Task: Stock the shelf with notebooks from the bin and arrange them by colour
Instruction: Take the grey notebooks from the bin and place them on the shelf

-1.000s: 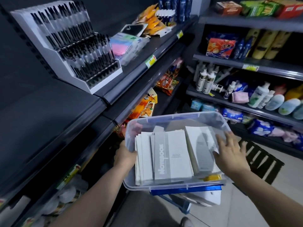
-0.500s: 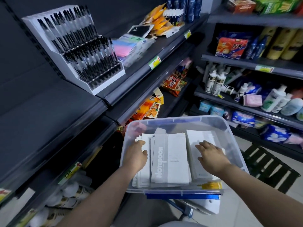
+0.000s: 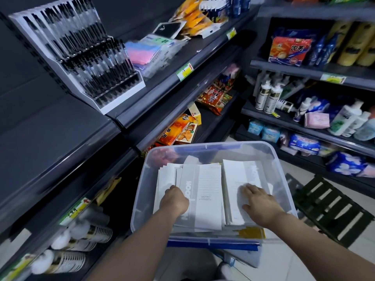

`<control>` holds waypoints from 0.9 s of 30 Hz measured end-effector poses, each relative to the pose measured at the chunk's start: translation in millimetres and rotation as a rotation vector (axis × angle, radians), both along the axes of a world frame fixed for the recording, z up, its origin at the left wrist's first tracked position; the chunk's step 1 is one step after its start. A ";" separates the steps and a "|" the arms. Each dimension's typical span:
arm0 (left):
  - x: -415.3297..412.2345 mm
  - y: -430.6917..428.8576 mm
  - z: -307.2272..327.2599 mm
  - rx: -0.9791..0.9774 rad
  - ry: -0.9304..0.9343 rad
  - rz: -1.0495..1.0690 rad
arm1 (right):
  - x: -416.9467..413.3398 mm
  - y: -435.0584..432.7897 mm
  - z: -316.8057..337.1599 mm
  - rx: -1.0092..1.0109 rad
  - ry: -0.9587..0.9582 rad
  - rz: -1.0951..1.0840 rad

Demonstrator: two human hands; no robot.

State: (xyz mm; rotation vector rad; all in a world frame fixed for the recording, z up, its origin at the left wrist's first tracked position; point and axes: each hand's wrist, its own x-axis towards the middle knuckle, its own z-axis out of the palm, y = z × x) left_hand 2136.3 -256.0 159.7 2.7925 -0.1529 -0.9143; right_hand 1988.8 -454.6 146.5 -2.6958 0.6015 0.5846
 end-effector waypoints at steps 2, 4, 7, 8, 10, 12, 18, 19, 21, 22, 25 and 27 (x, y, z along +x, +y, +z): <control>-2.7 -3.2 1.5 -0.017 0.003 0.027 | -0.2 -0.1 -1.2 0.002 -0.004 -0.006; -4.6 -6.5 2.8 -0.037 -0.009 0.045 | -0.4 -0.7 -1.2 0.001 0.003 -0.008; -5.7 -9.1 2.8 -0.072 -0.028 0.067 | -1.2 -0.9 1.5 0.009 0.006 -0.007; -5.1 -8.6 3.3 -0.078 -0.041 0.073 | -1.5 -0.1 1.7 0.010 0.004 -0.007; -3.4 -7.7 3.0 -0.073 -0.072 0.070 | -2.5 1.1 0.4 0.002 0.000 -0.021; -1.3 -6.8 2.7 -0.100 -0.083 0.074 | -3.6 2.7 -3.3 -0.012 0.007 -0.068; 11.1 12.3 12.8 -0.237 -0.194 0.166 | 4.2 8.1 -9.9 0.034 0.100 -0.075; 14.4 18.5 14.8 -0.257 -0.220 0.195 | 8.2 10.8 -9.7 0.033 0.105 -0.057; 19.8 30.2 19.3 -0.289 -0.250 0.247 | 17.1 20.0 -9.0 0.028 0.119 -0.025; 21.4 34.9 20.9 -0.300 -0.251 0.256 | 21.3 25.2 -8.9 0.020 0.119 -0.016; 22.7 45.4 22.9 -0.320 -0.232 0.249 | 28.2 33.4 -7.1 0.015 0.069 -0.016; 22.3 50.0 22.1 -0.303 -0.223 0.239 | 26.7 31.1 -5.6 0.047 0.014 -0.071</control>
